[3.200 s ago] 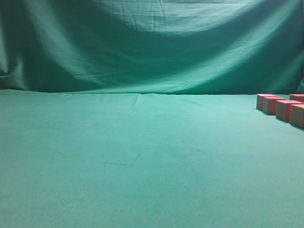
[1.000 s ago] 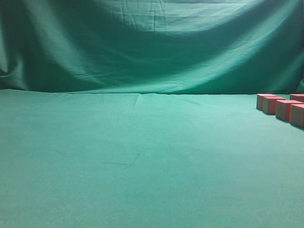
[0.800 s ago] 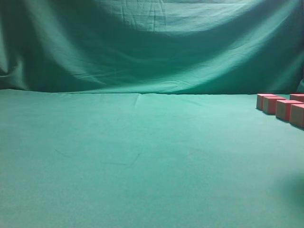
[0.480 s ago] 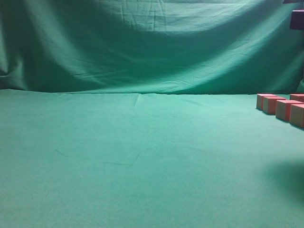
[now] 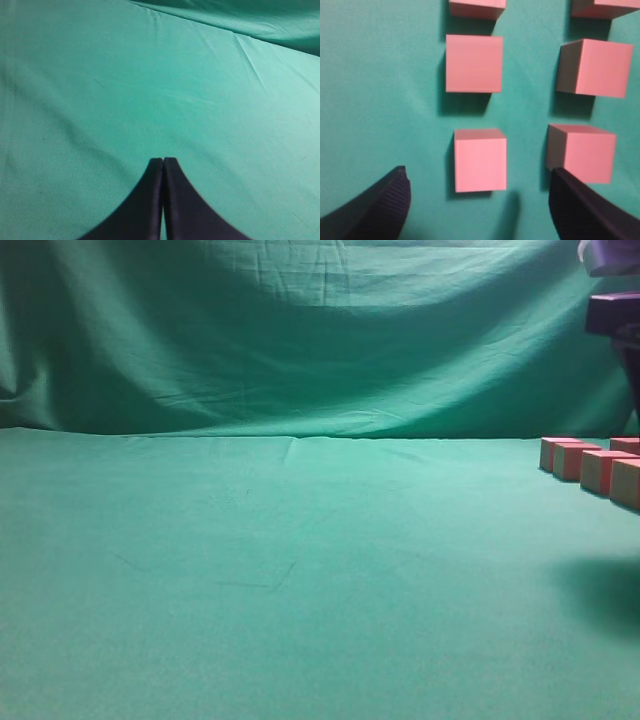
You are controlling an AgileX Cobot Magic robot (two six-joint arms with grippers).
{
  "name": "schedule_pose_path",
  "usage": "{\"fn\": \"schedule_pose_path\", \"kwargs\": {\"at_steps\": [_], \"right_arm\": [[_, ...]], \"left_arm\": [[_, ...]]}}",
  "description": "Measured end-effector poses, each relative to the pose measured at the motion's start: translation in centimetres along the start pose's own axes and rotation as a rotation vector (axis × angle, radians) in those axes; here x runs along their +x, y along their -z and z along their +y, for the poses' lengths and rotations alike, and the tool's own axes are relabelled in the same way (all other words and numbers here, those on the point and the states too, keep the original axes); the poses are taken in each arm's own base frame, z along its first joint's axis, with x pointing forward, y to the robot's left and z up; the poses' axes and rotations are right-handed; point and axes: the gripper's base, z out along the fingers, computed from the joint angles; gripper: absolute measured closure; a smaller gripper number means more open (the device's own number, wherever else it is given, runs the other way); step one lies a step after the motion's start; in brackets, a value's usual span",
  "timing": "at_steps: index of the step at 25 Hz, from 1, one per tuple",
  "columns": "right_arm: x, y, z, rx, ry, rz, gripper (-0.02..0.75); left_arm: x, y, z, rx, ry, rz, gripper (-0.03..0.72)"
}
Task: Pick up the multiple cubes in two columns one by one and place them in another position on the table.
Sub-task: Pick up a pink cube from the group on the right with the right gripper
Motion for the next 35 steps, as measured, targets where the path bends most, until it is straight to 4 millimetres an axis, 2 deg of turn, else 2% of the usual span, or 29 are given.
{"fn": "schedule_pose_path", "kwargs": {"at_steps": [14,19,22,25,26,31,35], "right_arm": [[-0.8,-3.5,0.9,-0.011,0.011,0.022,0.188],[-0.8,-4.2,1.0,-0.009,0.011,0.040,0.188],[-0.9,-4.3,1.0,-0.004,0.018,0.037,0.301],[-1.0,-4.4,1.0,0.004,0.025,0.038,0.466],[-1.0,-4.4,0.9,0.006,0.026,0.040,0.485],[-1.4,-3.6,0.7,0.034,0.028,0.090,0.474],[-2.7,-1.2,1.9,0.024,0.106,0.133,0.474]], "left_arm": [[0.0,0.0,0.0,0.000,0.000,0.000,0.688],[0.0,0.0,0.0,0.000,0.000,0.000,0.688],[0.0,0.0,0.0,0.000,0.000,0.000,0.688],[0.0,0.0,0.0,0.000,0.000,0.000,0.688],[0.0,0.0,0.0,0.000,0.000,0.000,0.688],[0.0,0.0,0.0,0.000,0.000,0.000,0.688],[0.0,0.0,0.0,0.000,0.000,0.000,0.688]]}}
